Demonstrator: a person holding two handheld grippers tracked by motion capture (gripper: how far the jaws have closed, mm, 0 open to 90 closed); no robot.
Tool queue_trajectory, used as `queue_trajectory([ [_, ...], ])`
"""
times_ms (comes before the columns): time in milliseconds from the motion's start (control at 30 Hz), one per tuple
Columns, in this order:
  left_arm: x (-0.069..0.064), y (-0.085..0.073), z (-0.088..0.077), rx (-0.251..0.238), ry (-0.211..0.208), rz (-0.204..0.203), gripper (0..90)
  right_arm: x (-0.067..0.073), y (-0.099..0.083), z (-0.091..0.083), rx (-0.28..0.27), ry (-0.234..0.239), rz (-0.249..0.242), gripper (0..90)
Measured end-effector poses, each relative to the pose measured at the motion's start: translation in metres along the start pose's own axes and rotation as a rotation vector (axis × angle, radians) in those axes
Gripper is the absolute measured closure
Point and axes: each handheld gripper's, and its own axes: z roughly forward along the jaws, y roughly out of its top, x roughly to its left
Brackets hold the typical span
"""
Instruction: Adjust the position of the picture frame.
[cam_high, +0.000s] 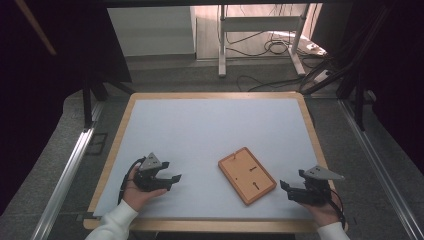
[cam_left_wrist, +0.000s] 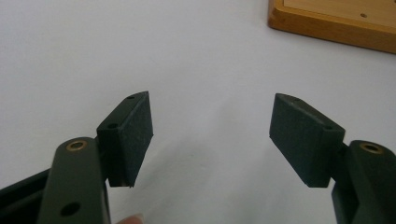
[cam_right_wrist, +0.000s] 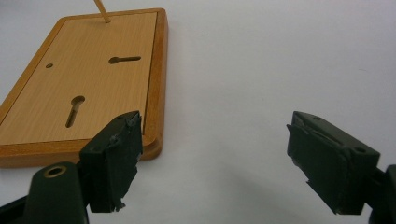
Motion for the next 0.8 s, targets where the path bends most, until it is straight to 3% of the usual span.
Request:
queue_trajectory([
  [233, -0.0020, 0.0016, 0.0026, -0.004, 0.010, -0.009, 29.8, 0.0007, -0.0005, -0.0013, -0.005, 0.006, -0.014, 18.3],
  [433, -0.0083, 0.0040, 0.0038, -0.004, 0.010, 0.018, 29.8, 0.0004, -0.0016, -0.0019, -0.016, -0.003, -0.006, 17.9],
  [800, -0.0061, 0.0025, 0.0013, -0.010, 0.003, 0.015, 29.8, 0.0043, -0.0015, -0.0014, -0.010, 0.004, -0.021, 18.0],
])
